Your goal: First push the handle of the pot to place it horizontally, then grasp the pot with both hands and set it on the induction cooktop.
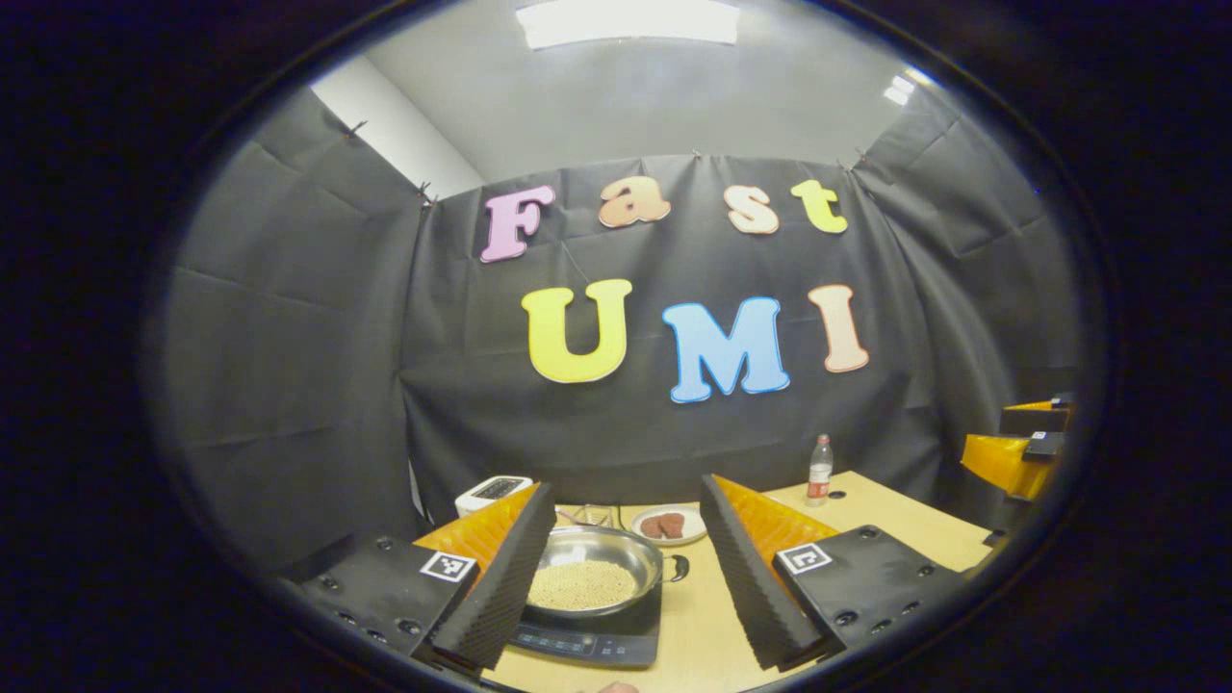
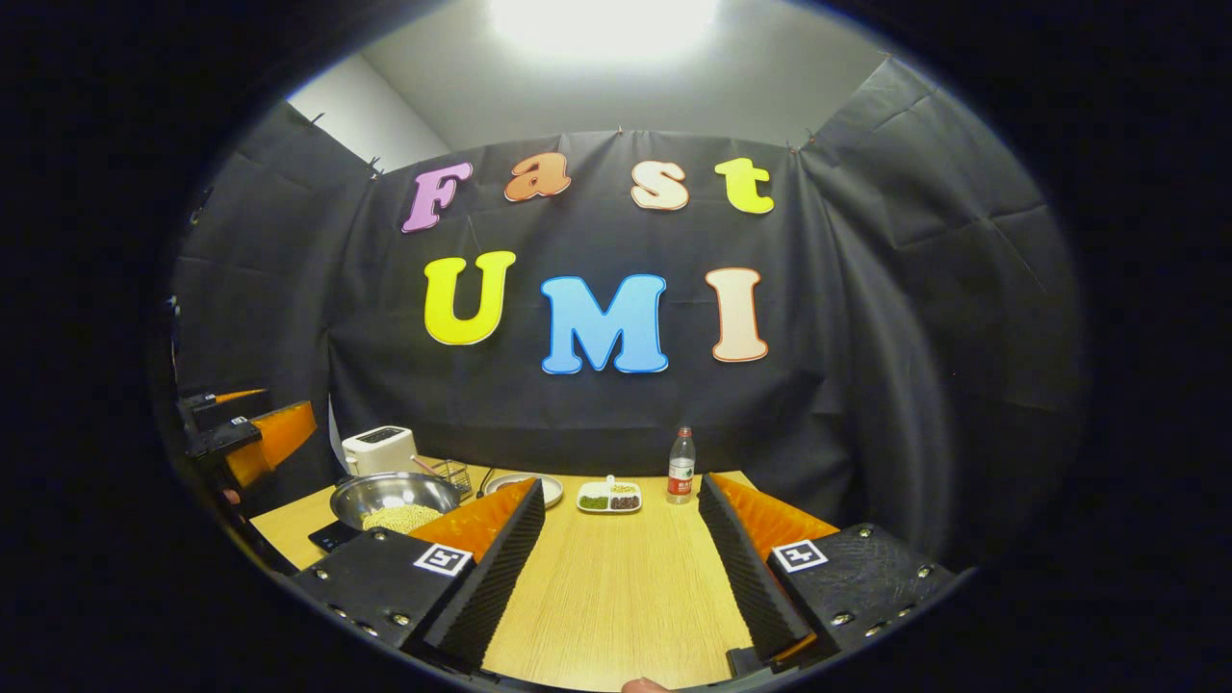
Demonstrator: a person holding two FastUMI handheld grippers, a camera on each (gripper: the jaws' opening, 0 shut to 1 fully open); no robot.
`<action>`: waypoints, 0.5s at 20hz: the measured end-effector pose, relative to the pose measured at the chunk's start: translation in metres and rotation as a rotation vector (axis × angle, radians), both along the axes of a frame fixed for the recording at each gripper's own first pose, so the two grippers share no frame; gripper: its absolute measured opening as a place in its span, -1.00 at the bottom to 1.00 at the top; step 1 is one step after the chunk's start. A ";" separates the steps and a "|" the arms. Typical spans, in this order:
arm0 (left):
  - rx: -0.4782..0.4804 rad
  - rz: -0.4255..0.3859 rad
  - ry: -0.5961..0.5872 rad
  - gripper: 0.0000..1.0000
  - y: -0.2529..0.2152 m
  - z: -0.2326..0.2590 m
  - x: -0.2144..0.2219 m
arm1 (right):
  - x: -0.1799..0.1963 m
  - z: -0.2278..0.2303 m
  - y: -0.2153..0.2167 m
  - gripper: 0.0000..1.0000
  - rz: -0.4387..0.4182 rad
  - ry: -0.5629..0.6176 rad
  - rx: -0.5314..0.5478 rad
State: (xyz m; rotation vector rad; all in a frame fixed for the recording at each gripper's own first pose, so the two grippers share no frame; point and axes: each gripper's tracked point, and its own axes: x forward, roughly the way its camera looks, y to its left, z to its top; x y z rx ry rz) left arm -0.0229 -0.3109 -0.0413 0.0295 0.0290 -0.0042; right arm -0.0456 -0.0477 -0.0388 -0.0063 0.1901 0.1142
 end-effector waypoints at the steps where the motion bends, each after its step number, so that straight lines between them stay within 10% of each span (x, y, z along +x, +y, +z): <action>1: -0.004 0.005 -0.007 1.00 0.005 0.002 -0.006 | 0.000 0.001 0.002 0.95 -0.005 -0.004 0.000; 10: -0.047 -0.009 -0.022 0.95 0.021 0.013 -0.012 | -0.007 0.017 0.020 0.95 -0.032 -0.053 -0.002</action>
